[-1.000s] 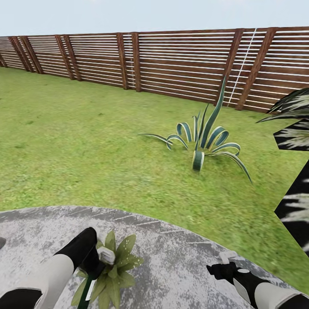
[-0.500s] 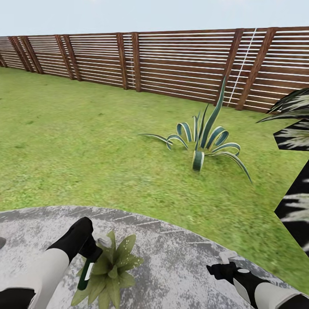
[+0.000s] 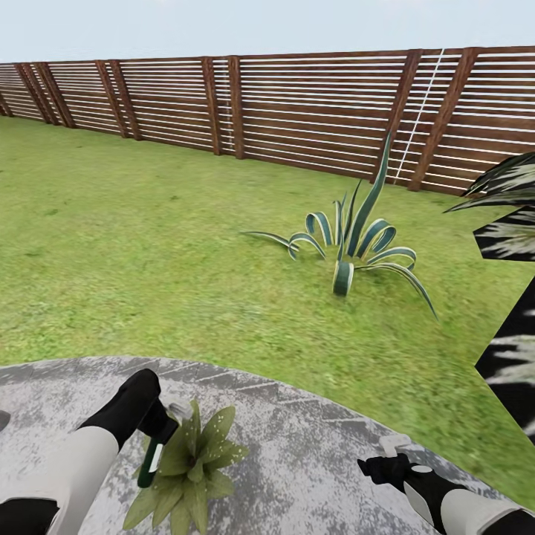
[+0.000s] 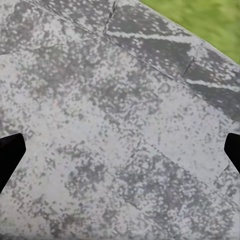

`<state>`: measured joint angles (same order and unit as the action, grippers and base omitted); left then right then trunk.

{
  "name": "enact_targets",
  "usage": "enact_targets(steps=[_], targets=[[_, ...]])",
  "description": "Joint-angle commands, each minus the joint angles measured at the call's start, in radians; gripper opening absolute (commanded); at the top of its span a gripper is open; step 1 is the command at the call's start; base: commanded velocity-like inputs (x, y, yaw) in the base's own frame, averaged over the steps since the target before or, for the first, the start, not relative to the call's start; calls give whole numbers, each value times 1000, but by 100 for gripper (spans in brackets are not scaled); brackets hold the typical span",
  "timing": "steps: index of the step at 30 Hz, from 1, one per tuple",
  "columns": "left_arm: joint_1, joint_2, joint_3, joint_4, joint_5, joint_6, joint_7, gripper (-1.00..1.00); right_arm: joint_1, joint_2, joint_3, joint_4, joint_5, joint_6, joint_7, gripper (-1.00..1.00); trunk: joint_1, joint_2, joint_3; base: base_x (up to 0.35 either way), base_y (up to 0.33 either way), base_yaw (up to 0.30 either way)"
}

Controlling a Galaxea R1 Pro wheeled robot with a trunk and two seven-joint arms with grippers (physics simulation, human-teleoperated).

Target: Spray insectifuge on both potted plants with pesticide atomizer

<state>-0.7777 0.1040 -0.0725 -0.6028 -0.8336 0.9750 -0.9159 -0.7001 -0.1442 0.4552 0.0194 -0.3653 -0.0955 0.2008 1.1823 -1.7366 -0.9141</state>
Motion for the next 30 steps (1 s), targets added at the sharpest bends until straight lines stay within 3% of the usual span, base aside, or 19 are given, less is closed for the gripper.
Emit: enact_targets(steps=[1,4,8,11,23,30], targets=[[0,1,-4,-2,-9,1,-10,-100,-1,0,8,2,-11,-4,5,100,0,0,-1,0,0,0],[0,0,-3,-1,2,0,-10,-100,-1,0,8,2,-11,-4,5,100,0,0,-1,0,0,0],[0,0,13,-2,78,-3,-6,-100,-1,0,8,2,-11,-4,5,100,0,0,-1,0,0,0],[0,0,23,-2,107,-4,-4,-100,-1,0,8,2,-11,-4,5,100,0,0,-1,0,0,0],[9,-2,21,4,116,-6,-3,-100,-1,0,8,2,-11,-4,5,100,0,0,-1,0,0,0],[14,-4,20,106,114,-11,-1,-100,-1,0,8,2,-11,-4,5,100,0,0,-1,0,0,0]])
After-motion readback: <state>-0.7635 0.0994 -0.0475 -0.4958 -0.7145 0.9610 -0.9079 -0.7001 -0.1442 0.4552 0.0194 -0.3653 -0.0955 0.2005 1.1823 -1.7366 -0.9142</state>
